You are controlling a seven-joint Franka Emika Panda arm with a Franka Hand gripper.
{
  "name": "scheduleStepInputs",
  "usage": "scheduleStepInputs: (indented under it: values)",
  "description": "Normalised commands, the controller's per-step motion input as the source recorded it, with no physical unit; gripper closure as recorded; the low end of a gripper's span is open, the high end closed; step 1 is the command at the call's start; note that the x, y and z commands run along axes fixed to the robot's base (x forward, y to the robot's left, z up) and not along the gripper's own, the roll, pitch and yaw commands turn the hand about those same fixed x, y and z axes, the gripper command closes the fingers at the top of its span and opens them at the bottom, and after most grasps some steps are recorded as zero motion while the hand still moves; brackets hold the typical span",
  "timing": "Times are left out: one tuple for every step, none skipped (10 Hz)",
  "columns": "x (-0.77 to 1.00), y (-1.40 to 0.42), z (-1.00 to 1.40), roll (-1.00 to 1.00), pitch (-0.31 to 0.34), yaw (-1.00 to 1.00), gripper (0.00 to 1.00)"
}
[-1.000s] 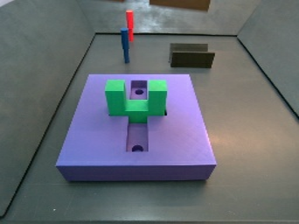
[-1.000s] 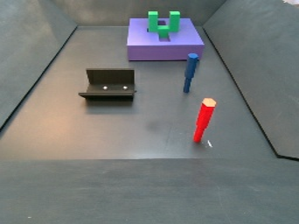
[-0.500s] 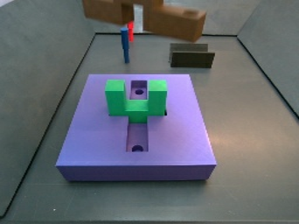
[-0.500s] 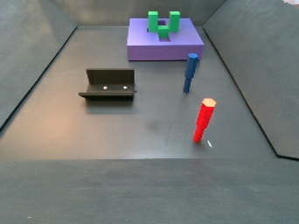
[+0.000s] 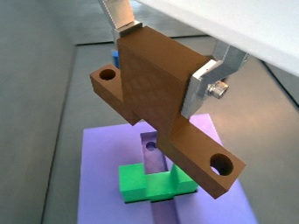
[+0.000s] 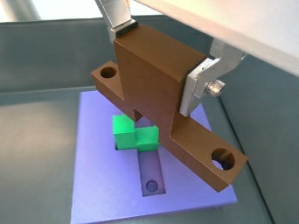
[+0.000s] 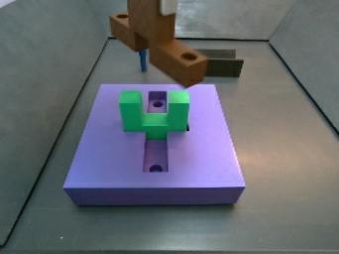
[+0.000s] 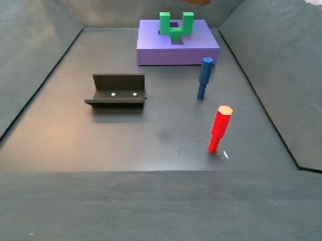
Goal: Pick up the brown object. Move up. Move to above the board. Insert the brown object.
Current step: Insert the brown object.
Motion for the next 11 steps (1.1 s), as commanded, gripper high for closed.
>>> scheduleStepInputs:
  values:
    - [0.0,-0.16,-0.33,0.0,0.0,-1.0,1.0]
    - [0.0,-0.13,-0.27,-0.05,-0.09,-0.98,1.0]
    - [0.0,-0.09,-0.15,-0.13,-0.126,-0.95,1.0]
    - [0.0,-0.1,-0.15,-0.15,-0.156,-0.93,1.0]
    - [0.0,-0.15,-0.21,-0.11,-0.159,-0.92,1.0]
    - [0.0,-0.19,-0.21,-0.08,-0.141,-0.91,1.0]
    - [0.0,-0.22,-0.24,-0.05,-0.131,-0.9,1.0]
    - [0.0,-0.26,-0.26,-0.01,-0.101,-0.87,1.0]
    - [0.45,-0.28,-0.32,0.0,-0.004,-0.57,1.0]
    - [0.4,-0.23,-0.32,0.08,0.0,-0.59,1.0]
    - [0.1,-0.04,-0.15,0.06,0.019,-0.51,1.0]
